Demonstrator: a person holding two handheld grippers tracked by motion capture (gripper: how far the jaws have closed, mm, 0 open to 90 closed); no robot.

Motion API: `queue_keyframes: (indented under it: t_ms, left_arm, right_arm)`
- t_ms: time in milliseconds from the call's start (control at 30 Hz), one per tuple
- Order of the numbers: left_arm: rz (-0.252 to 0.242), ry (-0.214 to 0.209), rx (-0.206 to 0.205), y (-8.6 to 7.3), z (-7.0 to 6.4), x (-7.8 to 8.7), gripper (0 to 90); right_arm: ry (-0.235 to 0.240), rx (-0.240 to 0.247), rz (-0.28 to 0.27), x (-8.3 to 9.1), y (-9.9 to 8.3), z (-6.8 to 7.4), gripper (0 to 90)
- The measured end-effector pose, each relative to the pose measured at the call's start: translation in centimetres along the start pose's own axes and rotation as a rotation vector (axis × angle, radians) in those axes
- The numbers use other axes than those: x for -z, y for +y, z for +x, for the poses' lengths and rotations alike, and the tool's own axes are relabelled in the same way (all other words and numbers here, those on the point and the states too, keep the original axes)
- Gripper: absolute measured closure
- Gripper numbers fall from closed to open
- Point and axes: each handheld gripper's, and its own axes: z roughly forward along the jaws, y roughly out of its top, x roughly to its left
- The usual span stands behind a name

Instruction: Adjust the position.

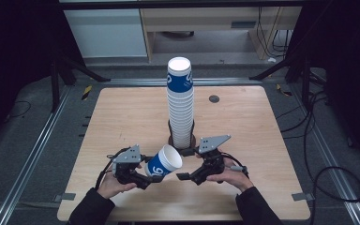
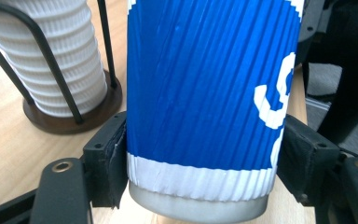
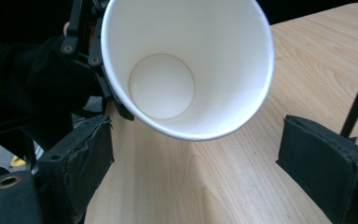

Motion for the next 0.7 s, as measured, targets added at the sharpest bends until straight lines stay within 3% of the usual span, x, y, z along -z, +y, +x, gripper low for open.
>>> queue_keyframes:
  t_ms: [467, 700]
  left_arm:
    - [0.026, -0.018, -0.048, 0.2, -1.8, -2.0, 27.1]
    - [0.035, -0.032, -0.031, 0.2, -1.7, -2.2, 26.9]
  right_arm:
    - [0.08, -0.042, -0.039, -1.1, 0.1, 0.5, 11.7]
    - [0.089, -0.041, -0.031, -1.3, 0.0, 0.5, 15.6]
